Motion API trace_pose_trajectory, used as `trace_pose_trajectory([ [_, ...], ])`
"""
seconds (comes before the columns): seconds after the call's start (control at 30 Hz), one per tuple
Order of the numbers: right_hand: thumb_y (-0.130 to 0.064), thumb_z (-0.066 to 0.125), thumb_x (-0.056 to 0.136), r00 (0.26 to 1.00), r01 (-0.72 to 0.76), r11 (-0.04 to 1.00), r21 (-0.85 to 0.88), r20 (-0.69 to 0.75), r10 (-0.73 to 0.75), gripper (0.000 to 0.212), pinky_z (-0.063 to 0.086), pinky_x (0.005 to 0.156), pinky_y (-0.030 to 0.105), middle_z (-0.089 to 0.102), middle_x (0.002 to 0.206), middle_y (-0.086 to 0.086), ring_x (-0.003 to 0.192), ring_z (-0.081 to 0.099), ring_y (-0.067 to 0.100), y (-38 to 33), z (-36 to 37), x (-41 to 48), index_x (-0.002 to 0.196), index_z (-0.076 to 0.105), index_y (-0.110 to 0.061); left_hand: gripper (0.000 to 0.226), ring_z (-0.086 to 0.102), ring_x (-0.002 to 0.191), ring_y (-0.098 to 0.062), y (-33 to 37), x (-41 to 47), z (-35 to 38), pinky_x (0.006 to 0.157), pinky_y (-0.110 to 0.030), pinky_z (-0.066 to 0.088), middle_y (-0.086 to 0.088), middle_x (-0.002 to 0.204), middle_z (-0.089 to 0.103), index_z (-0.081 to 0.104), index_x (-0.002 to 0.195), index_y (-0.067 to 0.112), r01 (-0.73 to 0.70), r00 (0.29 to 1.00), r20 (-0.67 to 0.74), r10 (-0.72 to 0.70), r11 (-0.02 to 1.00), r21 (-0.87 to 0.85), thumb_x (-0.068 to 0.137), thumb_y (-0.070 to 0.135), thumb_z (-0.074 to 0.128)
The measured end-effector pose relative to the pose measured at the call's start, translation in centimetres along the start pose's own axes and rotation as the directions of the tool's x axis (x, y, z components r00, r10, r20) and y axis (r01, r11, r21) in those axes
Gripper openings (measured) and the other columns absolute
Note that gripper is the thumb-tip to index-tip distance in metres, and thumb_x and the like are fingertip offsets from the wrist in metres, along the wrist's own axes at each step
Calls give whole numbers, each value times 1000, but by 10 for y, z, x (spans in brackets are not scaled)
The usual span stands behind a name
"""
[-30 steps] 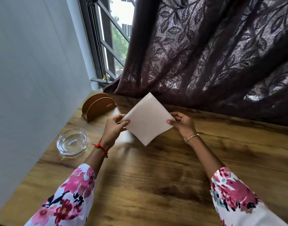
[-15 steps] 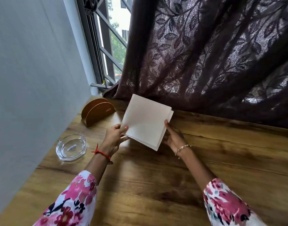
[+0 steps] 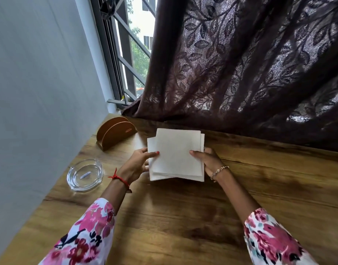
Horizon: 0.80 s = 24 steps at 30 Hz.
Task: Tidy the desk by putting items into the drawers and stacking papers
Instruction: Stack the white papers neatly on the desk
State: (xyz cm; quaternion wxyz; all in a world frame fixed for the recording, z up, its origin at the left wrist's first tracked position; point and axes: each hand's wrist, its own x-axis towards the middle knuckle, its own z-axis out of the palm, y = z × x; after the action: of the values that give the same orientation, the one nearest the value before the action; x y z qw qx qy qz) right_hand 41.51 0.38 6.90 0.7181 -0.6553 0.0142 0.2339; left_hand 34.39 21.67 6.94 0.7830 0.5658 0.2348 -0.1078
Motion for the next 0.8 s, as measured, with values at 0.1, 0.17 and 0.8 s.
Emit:
trace_pose_trajectory([
  [0.1,-2,56,88,992,-120,983,-142,16,124,30,52,79,30,62,112,19,82,61,19,7,-1,1,117,55,4,35,62,99,-30,-11,4,5,65,-32,57,-14,112,62,49,120,10,40,998,-59,-38,999,33,88,-1,55],
  [0.17,-1,55,88,985,-169,962,-214,6,174,33,49,87,36,57,122,21,91,62,26,15,0,1,121,52,5,35,61,96,-32,-18,4,8,61,-35,53,-14,107,62,48,117,15,75,994,-83,-72,997,37,89,-4,52],
  [0.8,2,48,88,973,-14,759,-651,-183,-138,20,49,76,35,67,102,18,86,61,26,13,-9,22,100,65,2,26,60,100,-29,-29,15,1,84,-46,51,-13,110,61,51,116,15,132,987,-110,-119,984,123,100,9,32],
])
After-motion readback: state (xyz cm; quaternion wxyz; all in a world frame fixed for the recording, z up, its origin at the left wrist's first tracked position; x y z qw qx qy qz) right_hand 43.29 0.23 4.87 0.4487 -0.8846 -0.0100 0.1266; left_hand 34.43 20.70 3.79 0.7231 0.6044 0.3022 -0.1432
